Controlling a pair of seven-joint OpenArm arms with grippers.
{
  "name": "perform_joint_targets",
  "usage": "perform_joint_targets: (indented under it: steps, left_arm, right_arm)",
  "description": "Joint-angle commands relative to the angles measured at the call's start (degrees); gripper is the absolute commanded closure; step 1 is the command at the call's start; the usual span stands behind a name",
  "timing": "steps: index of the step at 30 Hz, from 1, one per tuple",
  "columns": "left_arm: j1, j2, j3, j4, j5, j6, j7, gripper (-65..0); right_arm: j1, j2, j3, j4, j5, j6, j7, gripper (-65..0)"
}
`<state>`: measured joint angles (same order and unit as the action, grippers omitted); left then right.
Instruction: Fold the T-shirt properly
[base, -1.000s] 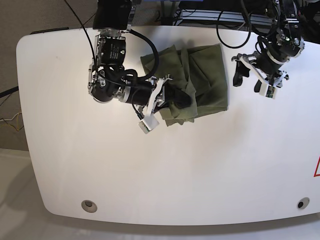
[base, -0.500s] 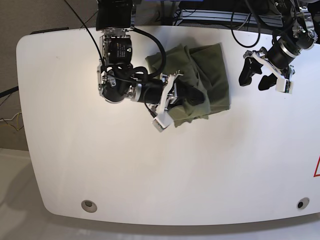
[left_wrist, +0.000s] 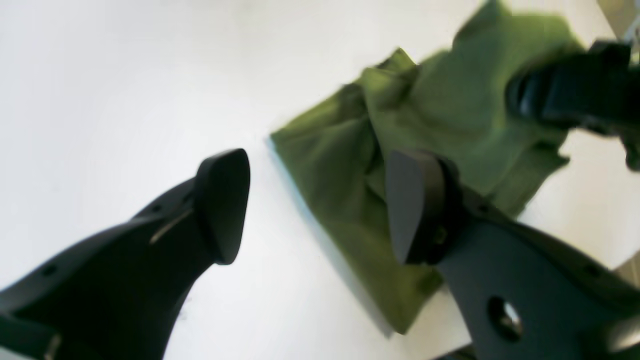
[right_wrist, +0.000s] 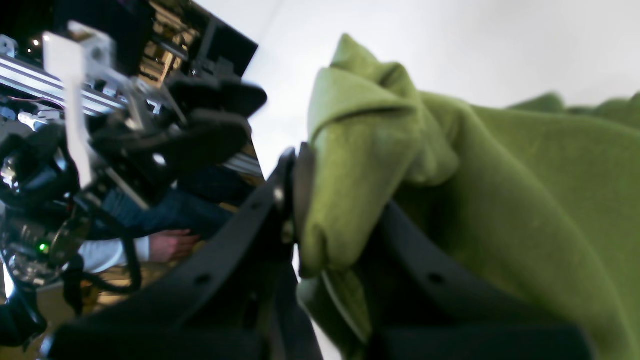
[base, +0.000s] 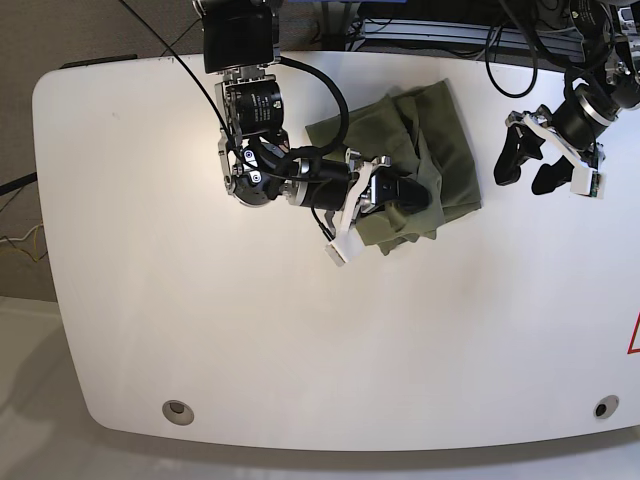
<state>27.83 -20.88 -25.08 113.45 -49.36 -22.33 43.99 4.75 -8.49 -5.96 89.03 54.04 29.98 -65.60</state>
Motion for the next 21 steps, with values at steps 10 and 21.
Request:
perform_joint_targets:
  steps: [10, 21]
  left_arm:
    - [-0.1, -0.2, 0.2, -1.2, -1.2, -0.7, -1.6, -39.3]
    - [0.1, -0.4, 0.3, 0.4, 2.4, -0.3, -2.1, -39.9]
  right_arm:
    - [2.0, -0.5, 2.4, -1.1, 1.3, 2.0, -2.1, -2.1]
    - [1.5, -0.5, -3.3, -3.5, 1.5, 1.5, -0.3, -22.7]
